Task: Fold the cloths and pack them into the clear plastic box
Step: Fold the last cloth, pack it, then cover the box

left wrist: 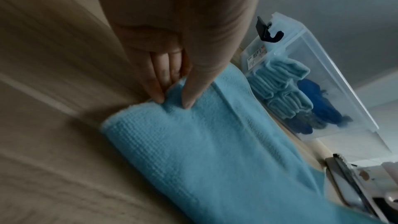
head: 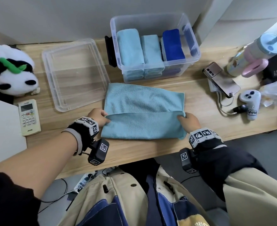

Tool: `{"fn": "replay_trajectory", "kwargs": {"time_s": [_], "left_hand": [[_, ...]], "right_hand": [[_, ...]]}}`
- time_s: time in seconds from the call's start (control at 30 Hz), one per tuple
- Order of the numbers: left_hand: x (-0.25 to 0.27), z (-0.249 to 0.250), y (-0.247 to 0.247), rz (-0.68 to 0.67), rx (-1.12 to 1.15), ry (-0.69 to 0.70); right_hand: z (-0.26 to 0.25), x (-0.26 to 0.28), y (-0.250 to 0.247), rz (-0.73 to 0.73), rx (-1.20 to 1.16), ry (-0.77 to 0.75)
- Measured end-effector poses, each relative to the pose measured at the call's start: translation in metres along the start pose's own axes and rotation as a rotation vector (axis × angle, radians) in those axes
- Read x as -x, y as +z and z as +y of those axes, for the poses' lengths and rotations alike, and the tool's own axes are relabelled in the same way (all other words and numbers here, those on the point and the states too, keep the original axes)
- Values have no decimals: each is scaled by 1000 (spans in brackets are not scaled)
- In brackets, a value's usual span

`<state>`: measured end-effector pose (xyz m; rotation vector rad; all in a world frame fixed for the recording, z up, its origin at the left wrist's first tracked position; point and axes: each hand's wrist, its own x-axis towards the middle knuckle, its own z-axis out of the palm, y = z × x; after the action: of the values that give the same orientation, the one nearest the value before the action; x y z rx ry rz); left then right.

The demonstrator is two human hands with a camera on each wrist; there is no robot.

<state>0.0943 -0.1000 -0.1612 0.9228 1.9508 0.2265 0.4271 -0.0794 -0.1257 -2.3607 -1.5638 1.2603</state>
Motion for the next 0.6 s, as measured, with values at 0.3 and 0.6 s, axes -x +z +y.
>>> {"fn": "replay_trajectory", "kwargs": {"time_s": [0.3, 0.6], "left_hand": [[6, -3, -1, 16, 143, -29], [13, -5, -6, 1, 280, -2]], "right_hand": [[21, 13, -9, 19, 71, 40], [44, 25, -6, 136, 60, 61]]}}
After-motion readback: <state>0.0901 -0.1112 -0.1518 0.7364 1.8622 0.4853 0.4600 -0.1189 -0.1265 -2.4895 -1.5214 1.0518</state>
